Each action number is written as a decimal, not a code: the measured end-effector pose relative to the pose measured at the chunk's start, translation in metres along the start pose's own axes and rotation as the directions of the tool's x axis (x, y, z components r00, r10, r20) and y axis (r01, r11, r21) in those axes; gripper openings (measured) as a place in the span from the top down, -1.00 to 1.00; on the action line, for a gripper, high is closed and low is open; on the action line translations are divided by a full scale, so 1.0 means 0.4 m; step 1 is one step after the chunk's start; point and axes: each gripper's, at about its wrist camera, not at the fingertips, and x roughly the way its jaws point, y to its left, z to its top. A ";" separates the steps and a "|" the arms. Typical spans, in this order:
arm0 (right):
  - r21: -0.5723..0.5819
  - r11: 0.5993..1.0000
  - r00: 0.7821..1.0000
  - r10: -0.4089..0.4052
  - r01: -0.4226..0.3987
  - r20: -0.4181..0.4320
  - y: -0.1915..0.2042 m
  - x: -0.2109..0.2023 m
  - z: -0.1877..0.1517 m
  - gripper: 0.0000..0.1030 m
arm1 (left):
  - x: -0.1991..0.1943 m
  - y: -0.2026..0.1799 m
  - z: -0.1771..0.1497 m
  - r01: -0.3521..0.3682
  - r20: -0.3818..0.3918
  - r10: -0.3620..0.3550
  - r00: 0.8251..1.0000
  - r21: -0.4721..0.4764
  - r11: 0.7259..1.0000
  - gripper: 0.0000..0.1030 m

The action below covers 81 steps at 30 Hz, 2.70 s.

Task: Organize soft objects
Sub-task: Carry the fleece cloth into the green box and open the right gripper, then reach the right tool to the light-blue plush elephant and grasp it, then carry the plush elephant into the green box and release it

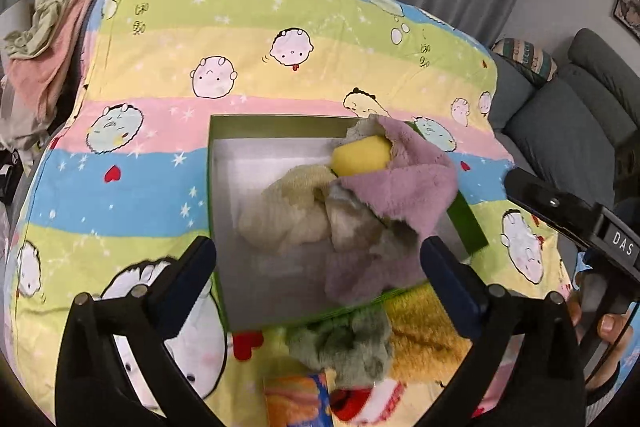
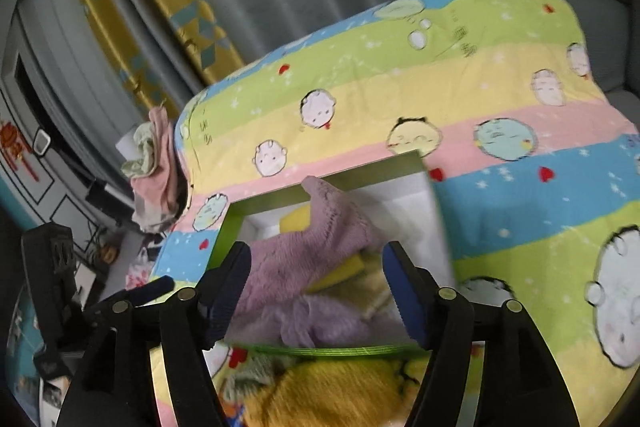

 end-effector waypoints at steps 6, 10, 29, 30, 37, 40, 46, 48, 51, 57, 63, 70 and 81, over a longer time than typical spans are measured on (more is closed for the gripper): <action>-0.025 0.999 0.999 -0.040 0.040 0.032 -0.022 -0.129 -0.075 -0.38 | -0.075 0.002 -0.058 0.005 0.009 -0.005 1.000 -0.024 1.000 -0.98; -0.066 0.994 0.996 -0.083 0.086 0.041 -0.021 -0.189 -0.131 -0.38 | -0.120 -0.010 -0.117 0.011 0.014 -0.011 1.000 -0.013 1.000 -0.98; -0.078 0.963 0.965 -0.259 0.257 -0.028 -0.172 -0.315 -0.400 -0.39 | -0.107 -0.245 -0.360 0.313 -0.108 -0.307 0.946 0.043 0.949 -0.98; -0.069 0.966 0.967 -0.252 0.249 -0.033 -0.183 -0.311 -0.405 -0.39 | -0.099 -0.252 -0.357 0.322 -0.107 -0.317 0.942 0.039 0.946 -0.98; -0.043 0.984 0.982 -0.176 0.174 -0.063 -0.235 -0.267 -0.422 -0.39 | -0.031 -0.349 -0.321 0.346 -0.112 -0.338 0.934 0.068 0.936 -0.98; -0.047 0.990 0.988 -0.138 0.135 -0.069 -0.250 -0.250 -0.412 -0.39 | 0.010 -0.390 -0.306 0.345 -0.137 -0.332 0.933 0.085 0.935 -0.98; -0.082 0.992 0.991 -0.102 0.095 -0.090 -0.263 -0.206 -0.395 -0.39 | 0.094 -0.431 -0.290 0.304 -0.184 -0.283 0.941 0.099 0.948 -0.98; -0.085 0.993 0.992 -0.086 0.077 -0.098 -0.267 -0.190 -0.388 -0.40 | 0.119 -0.433 -0.289 0.298 -0.207 -0.275 0.939 0.089 0.950 -0.98; -0.077 0.996 0.994 -0.041 0.034 -0.102 -0.272 -0.169 -0.376 -0.52 | 0.148 -0.437 -0.286 0.296 -0.232 -0.272 0.934 0.072 0.953 -0.98; -0.086 0.995 0.994 0.032 -0.041 -0.102 -0.267 -0.149 -0.372 -0.52 | 0.184 -0.430 -0.285 0.317 -0.264 -0.298 0.917 0.032 0.948 -0.72; -0.106 0.990 0.993 0.079 -0.088 -0.092 -0.246 -0.149 -0.378 0.04 | 0.189 -0.432 -0.289 0.330 -0.273 -0.310 0.911 0.027 0.944 -0.60; -0.106 0.992 0.996 0.068 -0.074 -0.060 -0.215 -0.203 -0.400 0.14 | 0.116 -0.463 -0.310 0.339 -0.241 -0.306 0.921 0.109 0.934 -0.40; -0.199 0.980 0.997 0.043 -0.030 0.060 -0.108 -0.371 -0.377 0.15 | -0.079 -0.489 -0.303 0.407 -0.110 -0.393 0.913 0.163 0.899 -0.40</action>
